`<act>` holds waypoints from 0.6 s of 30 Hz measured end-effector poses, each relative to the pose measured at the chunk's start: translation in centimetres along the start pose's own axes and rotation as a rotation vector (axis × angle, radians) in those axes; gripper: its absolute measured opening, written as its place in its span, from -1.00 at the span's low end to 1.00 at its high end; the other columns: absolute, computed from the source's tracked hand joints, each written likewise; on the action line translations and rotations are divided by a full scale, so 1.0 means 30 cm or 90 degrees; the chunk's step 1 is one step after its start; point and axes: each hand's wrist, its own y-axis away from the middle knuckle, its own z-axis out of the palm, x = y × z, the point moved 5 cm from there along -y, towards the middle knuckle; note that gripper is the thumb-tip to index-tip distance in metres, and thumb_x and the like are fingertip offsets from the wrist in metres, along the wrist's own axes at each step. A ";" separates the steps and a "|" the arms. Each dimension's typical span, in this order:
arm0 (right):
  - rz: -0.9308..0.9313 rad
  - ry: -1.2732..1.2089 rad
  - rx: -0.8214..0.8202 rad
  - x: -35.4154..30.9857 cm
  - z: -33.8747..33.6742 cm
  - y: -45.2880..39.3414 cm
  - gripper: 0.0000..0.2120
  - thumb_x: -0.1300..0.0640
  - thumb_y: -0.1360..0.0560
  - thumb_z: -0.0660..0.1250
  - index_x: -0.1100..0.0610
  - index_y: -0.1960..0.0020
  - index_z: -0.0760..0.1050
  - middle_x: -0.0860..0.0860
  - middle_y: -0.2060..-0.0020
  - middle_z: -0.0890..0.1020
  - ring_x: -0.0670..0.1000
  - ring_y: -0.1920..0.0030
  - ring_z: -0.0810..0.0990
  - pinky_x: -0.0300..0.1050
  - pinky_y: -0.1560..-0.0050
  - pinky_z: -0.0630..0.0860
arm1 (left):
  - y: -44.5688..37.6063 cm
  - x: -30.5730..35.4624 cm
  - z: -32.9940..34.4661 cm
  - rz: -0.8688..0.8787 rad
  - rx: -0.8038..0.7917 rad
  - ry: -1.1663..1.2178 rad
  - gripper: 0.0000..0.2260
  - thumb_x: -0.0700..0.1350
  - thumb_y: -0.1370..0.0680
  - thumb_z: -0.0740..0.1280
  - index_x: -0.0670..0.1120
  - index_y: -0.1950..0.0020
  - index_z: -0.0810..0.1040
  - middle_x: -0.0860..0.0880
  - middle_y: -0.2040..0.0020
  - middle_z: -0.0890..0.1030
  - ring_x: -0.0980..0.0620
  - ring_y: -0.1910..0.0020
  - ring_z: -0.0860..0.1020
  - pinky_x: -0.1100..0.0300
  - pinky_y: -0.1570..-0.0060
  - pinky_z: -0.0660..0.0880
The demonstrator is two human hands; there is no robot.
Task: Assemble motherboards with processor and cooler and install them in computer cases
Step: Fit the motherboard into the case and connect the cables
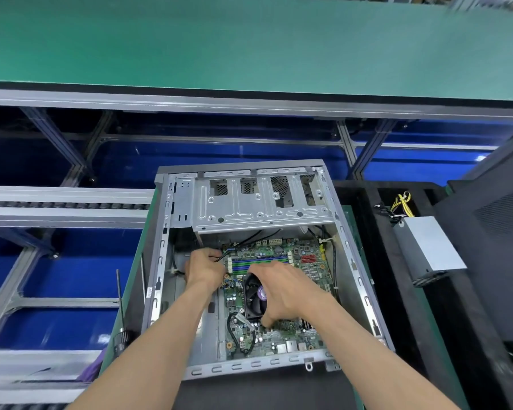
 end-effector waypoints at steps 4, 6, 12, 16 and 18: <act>0.011 -0.008 0.021 -0.009 -0.018 -0.027 -0.09 -0.10 -0.16 0.70 0.11 -0.37 0.35 0.06 -0.09 0.62 0.16 -0.08 0.61 0.13 0.03 0.63 | -0.032 0.031 -0.021 0.011 -0.042 0.010 -0.65 -0.40 -0.44 0.47 -0.12 -0.16 0.64 -0.07 -0.07 0.66 0.07 0.14 0.61 0.24 0.15 0.55; 0.013 -0.016 0.037 -0.011 -0.041 -0.051 -0.09 -0.11 -0.15 0.69 0.11 -0.36 0.36 0.05 -0.14 0.59 0.16 -0.11 0.59 0.13 0.03 0.63 | -0.059 0.059 -0.038 0.022 -0.072 0.018 -0.62 -0.42 -0.44 0.47 -0.14 -0.20 0.64 -0.09 -0.12 0.64 0.00 0.02 0.62 0.21 0.07 0.56; 0.025 -0.023 0.049 -0.010 -0.057 -0.089 -0.09 -0.12 -0.13 0.71 0.14 -0.33 0.39 0.06 -0.21 0.58 0.15 -0.15 0.58 0.12 -0.09 0.62 | -0.100 0.095 -0.045 0.034 -0.092 0.031 -0.63 -0.45 -0.46 0.44 -0.14 -0.19 0.65 -0.10 -0.09 0.63 0.00 0.05 0.60 0.30 0.18 0.51; 0.022 -0.029 0.042 -0.002 -0.061 -0.093 -0.12 -0.13 -0.13 0.70 0.11 -0.31 0.40 0.03 -0.17 0.59 0.13 -0.12 0.59 0.10 -0.02 0.63 | -0.111 0.070 -0.031 0.017 -0.066 0.078 -0.63 -0.44 -0.45 0.44 -0.08 -0.15 0.66 -0.07 -0.06 0.65 0.08 0.11 0.59 0.37 0.28 0.45; 0.028 -0.024 0.046 -0.003 -0.067 -0.093 -0.12 -0.13 -0.13 0.69 0.10 -0.31 0.40 0.02 -0.17 0.59 0.13 -0.11 0.59 0.12 0.00 0.63 | -0.121 0.064 -0.028 0.003 -0.051 0.113 -0.63 -0.42 -0.45 0.46 -0.05 -0.14 0.67 -0.04 -0.01 0.66 0.10 0.11 0.58 0.32 0.16 0.49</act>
